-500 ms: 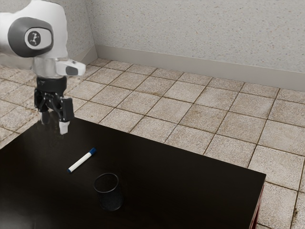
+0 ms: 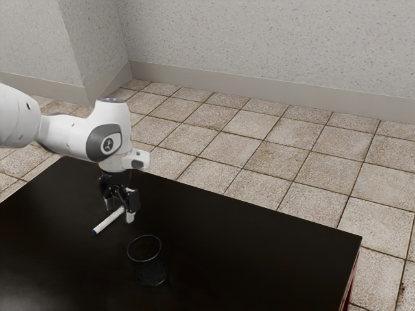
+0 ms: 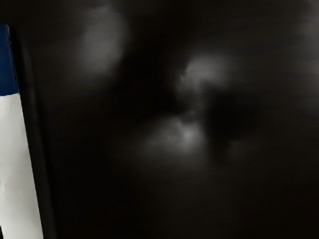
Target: Put the marker into the pen holder.
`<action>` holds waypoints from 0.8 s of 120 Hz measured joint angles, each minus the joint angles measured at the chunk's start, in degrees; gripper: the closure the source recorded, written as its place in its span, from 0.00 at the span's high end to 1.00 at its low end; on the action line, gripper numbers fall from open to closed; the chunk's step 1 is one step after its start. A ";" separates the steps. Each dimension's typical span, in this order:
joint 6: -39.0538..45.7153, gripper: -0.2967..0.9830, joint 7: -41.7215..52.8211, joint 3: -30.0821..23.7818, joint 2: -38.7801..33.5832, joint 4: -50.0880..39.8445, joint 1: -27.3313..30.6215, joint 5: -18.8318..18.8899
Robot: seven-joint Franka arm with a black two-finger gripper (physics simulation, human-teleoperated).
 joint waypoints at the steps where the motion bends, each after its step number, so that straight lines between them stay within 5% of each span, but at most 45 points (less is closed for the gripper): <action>1: 0.51 0.77 0.30 0.15 0.35 0.37 -0.03 0.00; 42: 12.22 0.77 10.66 4.04 7.80 4.89 0.36 -1.69; 96: 13.44 0.77 14.64 5.15 8.96 2.87 0.26 -4.23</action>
